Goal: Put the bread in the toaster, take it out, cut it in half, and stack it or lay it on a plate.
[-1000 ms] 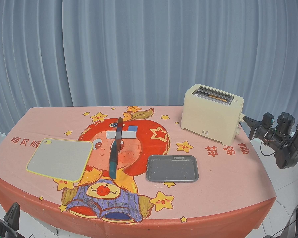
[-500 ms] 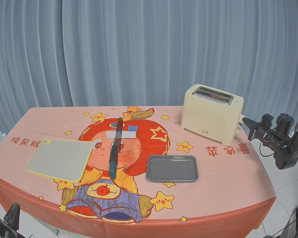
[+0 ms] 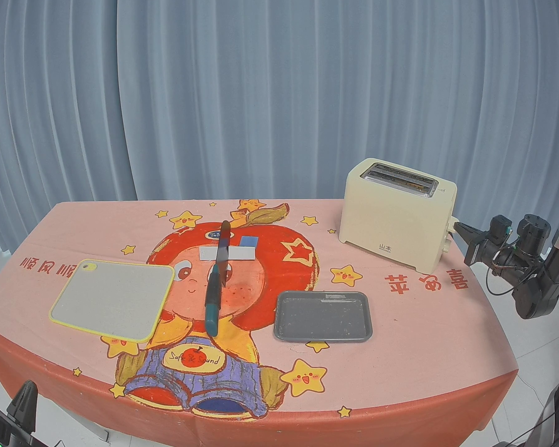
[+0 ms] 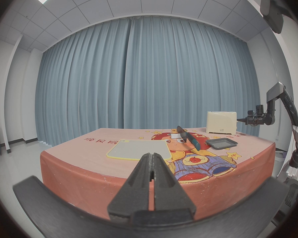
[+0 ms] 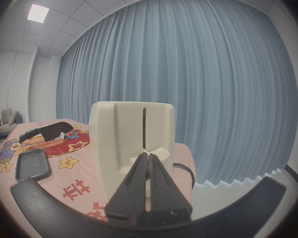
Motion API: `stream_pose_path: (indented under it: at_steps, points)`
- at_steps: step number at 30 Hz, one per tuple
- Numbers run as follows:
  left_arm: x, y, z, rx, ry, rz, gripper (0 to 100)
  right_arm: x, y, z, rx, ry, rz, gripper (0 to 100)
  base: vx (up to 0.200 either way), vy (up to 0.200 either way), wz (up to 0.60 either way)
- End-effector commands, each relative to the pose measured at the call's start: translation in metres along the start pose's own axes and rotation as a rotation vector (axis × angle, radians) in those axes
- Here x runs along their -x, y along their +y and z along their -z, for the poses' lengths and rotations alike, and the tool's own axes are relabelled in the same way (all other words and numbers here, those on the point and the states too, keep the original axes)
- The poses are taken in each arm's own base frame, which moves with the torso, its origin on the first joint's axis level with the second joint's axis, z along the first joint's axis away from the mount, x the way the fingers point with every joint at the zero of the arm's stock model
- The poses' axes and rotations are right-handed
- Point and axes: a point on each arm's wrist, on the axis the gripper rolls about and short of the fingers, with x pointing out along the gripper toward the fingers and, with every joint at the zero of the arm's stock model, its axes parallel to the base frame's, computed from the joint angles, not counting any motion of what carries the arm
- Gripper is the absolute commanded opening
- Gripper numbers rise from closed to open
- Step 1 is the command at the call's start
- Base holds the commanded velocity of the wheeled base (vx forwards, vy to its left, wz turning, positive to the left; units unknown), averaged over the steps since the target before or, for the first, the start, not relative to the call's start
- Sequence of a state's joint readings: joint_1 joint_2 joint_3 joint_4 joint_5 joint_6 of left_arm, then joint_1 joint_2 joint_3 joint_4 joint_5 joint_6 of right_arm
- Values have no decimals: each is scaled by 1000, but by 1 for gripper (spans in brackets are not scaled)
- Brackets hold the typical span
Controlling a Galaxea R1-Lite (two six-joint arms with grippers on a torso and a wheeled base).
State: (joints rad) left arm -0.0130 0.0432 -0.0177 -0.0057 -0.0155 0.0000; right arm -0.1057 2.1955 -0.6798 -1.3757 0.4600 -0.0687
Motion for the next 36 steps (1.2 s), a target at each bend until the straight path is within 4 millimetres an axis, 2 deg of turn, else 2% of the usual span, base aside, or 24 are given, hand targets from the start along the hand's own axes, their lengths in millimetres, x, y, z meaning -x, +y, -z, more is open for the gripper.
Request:
stream_pose_path:
  at_steps: [1,36]
  points:
    - [-1,0,5,0,19,-1,0,-1,0,3,-2,8,-1,0,0,0,0]
    - [-1,0,5,0,19,-1,0,-2,3,12,-13,35,-10,0,0,0,0]
